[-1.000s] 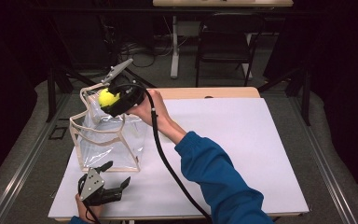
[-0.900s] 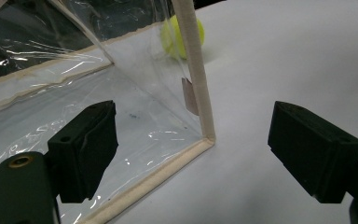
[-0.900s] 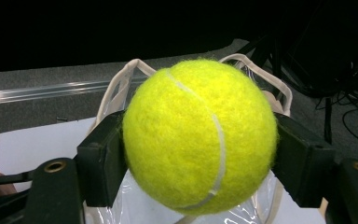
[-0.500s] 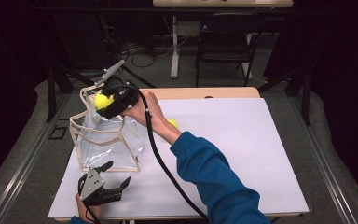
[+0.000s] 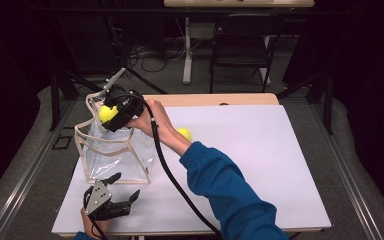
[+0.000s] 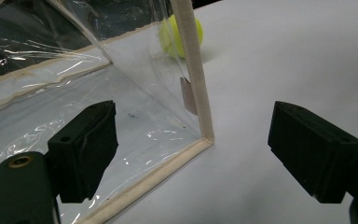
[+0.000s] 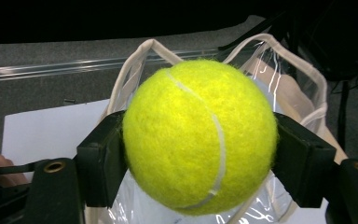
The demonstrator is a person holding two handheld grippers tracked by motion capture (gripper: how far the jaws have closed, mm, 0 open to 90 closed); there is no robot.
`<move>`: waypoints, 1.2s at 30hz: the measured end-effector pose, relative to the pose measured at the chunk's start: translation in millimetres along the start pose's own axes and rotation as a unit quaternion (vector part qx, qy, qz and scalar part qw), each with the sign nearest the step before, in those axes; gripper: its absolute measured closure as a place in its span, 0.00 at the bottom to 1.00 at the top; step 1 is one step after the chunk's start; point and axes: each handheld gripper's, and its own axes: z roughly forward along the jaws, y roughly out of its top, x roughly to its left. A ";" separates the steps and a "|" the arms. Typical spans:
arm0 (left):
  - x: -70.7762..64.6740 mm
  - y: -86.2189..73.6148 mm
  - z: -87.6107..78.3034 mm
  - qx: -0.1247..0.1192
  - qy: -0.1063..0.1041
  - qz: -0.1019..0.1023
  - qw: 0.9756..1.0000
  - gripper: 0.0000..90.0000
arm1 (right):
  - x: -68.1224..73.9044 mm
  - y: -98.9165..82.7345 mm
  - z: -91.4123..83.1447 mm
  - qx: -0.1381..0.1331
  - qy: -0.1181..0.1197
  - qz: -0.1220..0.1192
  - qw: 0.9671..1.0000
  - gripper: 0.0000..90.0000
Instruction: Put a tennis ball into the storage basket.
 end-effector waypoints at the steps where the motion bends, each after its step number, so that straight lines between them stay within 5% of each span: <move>1: 0.2 -0.2 0.2 0.000 0.000 0.000 1.000 0.18 | 0.7 -0.1 1.1 0.003 -0.002 -0.002 1.000 0.29; 20: 0.2 0.1 -0.7 -0.004 0.000 -0.001 1.000 0.18 | 4.9 -5.1 13.6 0.034 -0.011 -0.005 0.999 0.28; 29: 0.4 -0.2 -0.9 -0.004 -0.001 -0.003 1.000 0.18 | 1.0 -9.7 -2.2 -0.001 -0.009 0.016 1.000 0.03; 36: -0.2 0.1 -0.2 -0.002 0.001 -0.002 1.000 0.18 | -4.7 -23.6 -21.2 -0.020 0.003 0.031 0.999 0.00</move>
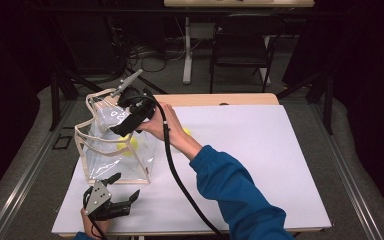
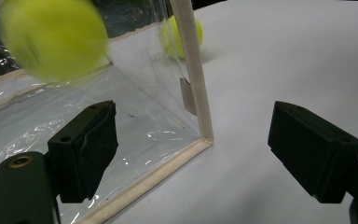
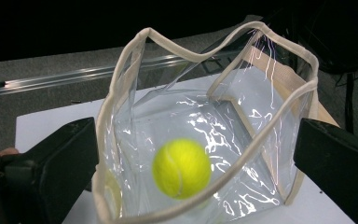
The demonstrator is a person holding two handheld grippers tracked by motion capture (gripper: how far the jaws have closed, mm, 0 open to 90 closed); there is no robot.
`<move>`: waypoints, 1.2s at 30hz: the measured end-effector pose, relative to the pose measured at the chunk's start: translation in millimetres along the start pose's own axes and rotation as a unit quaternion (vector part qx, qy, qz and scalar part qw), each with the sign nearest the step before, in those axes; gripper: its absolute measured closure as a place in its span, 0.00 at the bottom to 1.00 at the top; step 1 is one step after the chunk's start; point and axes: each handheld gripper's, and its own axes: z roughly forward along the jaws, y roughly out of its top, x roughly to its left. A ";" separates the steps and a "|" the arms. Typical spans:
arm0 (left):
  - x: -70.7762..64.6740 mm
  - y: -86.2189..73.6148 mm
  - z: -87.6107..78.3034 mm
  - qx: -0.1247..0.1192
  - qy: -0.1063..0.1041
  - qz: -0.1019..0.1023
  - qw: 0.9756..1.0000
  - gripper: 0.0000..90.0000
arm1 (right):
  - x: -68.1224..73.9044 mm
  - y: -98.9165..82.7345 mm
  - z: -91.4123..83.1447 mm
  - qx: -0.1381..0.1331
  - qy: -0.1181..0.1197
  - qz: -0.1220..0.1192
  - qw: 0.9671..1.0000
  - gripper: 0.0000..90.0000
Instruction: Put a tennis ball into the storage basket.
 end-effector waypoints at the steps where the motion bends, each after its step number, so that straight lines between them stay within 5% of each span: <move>1: -0.2 0.0 0.2 0.001 0.000 0.000 1.000 0.18 | -0.5 -1.9 -2.7 -0.001 0.001 -0.001 1.000 0.00; 23: -1.0 0.1 1.3 0.003 -0.001 0.002 1.000 0.18 | -23.0 -56.7 -61.5 -0.029 -0.019 0.030 0.999 0.00; 36: -0.8 0.6 0.7 0.001 -0.003 0.004 1.000 0.18 | -31.1 -89.5 -82.1 -0.022 -0.043 0.038 0.998 0.00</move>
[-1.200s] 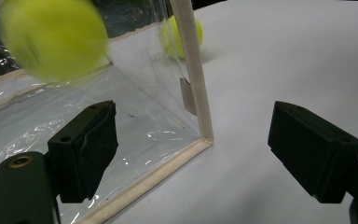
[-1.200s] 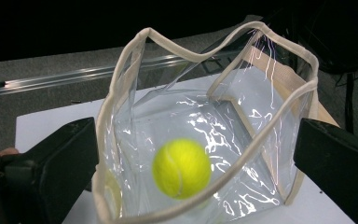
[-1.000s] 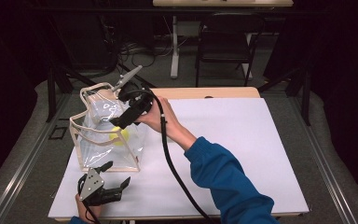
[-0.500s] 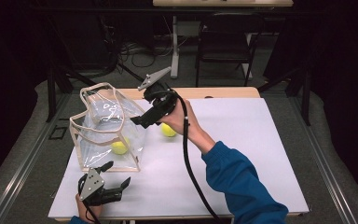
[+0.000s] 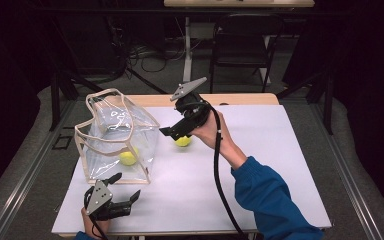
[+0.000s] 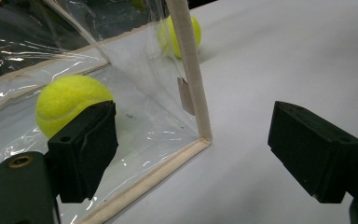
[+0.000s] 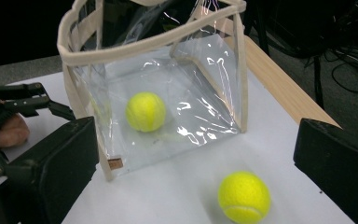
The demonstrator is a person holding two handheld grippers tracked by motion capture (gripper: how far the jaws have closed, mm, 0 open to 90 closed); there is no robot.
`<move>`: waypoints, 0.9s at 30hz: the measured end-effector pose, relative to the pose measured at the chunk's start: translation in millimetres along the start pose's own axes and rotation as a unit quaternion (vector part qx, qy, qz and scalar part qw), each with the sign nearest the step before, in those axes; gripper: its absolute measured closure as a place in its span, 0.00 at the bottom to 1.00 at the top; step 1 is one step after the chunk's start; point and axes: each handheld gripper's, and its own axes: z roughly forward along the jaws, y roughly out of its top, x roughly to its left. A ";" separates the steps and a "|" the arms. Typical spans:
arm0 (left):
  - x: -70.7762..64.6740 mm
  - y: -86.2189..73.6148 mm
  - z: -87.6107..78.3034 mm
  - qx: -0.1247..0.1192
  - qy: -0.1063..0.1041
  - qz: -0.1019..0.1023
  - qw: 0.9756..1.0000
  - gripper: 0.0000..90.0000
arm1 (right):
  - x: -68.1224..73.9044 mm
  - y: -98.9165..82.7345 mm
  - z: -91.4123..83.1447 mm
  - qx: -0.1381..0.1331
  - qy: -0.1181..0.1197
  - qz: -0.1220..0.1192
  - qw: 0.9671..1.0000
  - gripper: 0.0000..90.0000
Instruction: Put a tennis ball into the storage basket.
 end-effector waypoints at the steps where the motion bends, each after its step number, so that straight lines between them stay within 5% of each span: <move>1: -0.2 -0.1 0.3 -0.002 0.000 0.000 1.000 0.18 | -0.8 -3.0 -0.2 0.000 0.002 0.001 1.000 0.00; 27: 3.5 -2.5 -0.7 -0.003 0.003 -0.009 1.000 0.18 | -12.6 -63.5 -6.3 0.022 -0.009 0.025 0.999 0.00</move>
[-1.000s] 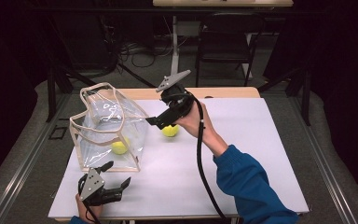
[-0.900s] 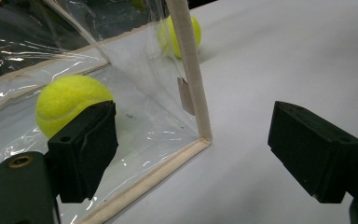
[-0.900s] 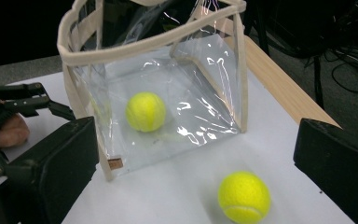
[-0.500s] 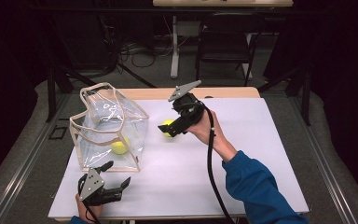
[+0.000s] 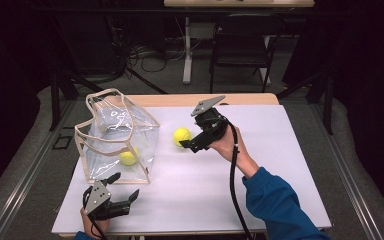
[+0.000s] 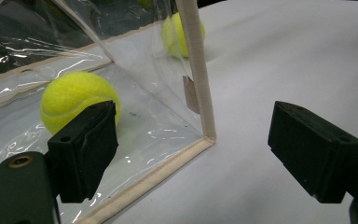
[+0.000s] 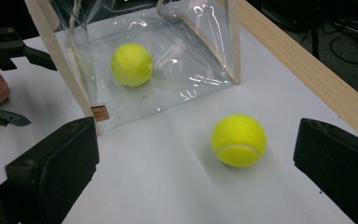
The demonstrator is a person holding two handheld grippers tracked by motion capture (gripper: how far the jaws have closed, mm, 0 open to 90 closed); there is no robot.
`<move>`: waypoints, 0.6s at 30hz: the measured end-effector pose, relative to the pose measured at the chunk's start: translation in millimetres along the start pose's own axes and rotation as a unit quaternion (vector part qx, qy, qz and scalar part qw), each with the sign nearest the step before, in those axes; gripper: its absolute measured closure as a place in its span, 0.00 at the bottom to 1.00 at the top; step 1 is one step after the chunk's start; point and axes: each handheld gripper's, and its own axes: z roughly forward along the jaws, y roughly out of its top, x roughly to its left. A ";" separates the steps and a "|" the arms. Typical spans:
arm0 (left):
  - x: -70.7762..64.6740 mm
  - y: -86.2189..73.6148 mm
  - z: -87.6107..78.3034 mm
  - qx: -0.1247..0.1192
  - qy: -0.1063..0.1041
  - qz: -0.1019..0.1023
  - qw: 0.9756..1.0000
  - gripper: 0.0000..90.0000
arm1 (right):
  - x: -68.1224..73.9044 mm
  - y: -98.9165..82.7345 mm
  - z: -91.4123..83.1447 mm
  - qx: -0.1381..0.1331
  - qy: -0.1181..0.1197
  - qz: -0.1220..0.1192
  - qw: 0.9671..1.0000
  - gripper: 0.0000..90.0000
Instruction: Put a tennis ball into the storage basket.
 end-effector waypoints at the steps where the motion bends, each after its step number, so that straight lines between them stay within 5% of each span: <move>1: 0.0 0.0 -0.1 0.001 0.001 0.000 1.000 0.18 | -0.8 -2.1 -0.7 0.000 0.000 0.002 1.000 0.00; 18: -1.7 0.9 0.1 0.001 -0.002 0.005 1.000 0.18 | 1.8 -35.5 -3.3 0.016 -0.007 0.012 1.000 0.00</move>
